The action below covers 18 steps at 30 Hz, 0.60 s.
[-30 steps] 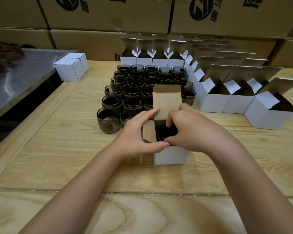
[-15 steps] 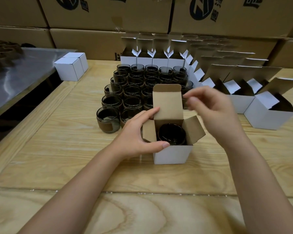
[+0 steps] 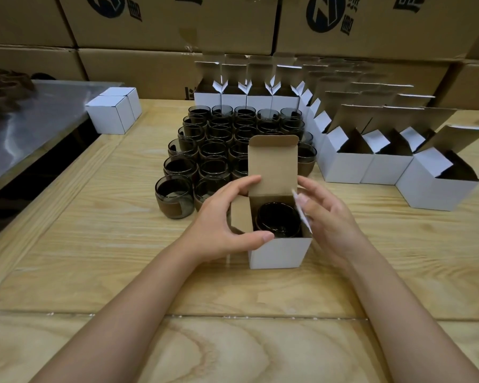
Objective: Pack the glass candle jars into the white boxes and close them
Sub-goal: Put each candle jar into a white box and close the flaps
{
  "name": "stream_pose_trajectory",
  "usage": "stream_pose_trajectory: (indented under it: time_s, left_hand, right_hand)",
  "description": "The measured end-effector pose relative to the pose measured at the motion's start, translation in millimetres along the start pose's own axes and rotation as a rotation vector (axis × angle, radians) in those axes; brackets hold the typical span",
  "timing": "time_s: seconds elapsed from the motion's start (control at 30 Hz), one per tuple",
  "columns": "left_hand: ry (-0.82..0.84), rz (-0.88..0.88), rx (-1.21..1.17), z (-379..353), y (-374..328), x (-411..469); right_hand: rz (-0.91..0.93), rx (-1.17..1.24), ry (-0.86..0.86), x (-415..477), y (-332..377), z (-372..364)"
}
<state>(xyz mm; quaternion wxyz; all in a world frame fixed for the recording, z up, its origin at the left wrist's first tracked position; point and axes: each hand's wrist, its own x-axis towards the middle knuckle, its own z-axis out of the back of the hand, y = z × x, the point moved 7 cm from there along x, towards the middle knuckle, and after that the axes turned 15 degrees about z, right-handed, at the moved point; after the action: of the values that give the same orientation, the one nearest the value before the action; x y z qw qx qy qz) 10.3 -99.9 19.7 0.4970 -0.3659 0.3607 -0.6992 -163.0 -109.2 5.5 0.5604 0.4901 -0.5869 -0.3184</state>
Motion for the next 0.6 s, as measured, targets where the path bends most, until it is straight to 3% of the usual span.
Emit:
stream_pose_trajectory:
  time_s: [0.2, 0.33, 0.6]
  left_hand:
    - [0.033, 0.045, -0.132, -3, 4, 1]
    - [0.023, 0.129, -0.392, -8, 13, 2]
    - [-0.073, 0.086, -0.4, -16, 0, 1]
  right_hand:
    - [0.011, -0.023, 0.081, 0, -6, -8]
    - [0.032, -0.014, 0.086, 0, -7, -7]
    - [0.063, 0.007, 0.083, 0, -6, -12]
